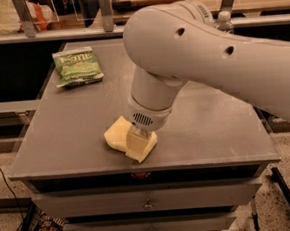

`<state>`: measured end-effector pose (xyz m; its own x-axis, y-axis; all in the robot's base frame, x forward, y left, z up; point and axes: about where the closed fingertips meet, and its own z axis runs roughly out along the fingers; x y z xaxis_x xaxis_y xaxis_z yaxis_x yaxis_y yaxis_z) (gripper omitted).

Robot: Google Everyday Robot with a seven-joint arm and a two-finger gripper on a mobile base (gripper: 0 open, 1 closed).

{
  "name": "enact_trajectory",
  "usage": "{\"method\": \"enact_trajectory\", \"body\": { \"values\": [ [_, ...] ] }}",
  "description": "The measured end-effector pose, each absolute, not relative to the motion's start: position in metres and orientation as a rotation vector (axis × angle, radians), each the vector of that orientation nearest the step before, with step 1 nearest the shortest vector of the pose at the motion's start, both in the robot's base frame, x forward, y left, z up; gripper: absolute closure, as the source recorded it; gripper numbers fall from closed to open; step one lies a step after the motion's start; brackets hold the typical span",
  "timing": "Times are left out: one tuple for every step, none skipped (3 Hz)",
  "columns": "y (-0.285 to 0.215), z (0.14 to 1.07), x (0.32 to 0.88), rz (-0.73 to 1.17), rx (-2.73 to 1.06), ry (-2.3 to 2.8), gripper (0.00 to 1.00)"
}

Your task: Move sponge near green jalapeno chip bag

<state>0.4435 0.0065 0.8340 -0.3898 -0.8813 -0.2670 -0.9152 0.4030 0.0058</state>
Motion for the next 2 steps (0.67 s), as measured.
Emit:
{"method": "enact_trajectory", "body": {
  "values": [
    [0.005, 0.842, 0.446, 0.195, -1.585, 2.425, 0.86],
    [-0.005, 0.877, 0.456, 0.123, -1.554, 2.372, 1.00]
  ]
}}
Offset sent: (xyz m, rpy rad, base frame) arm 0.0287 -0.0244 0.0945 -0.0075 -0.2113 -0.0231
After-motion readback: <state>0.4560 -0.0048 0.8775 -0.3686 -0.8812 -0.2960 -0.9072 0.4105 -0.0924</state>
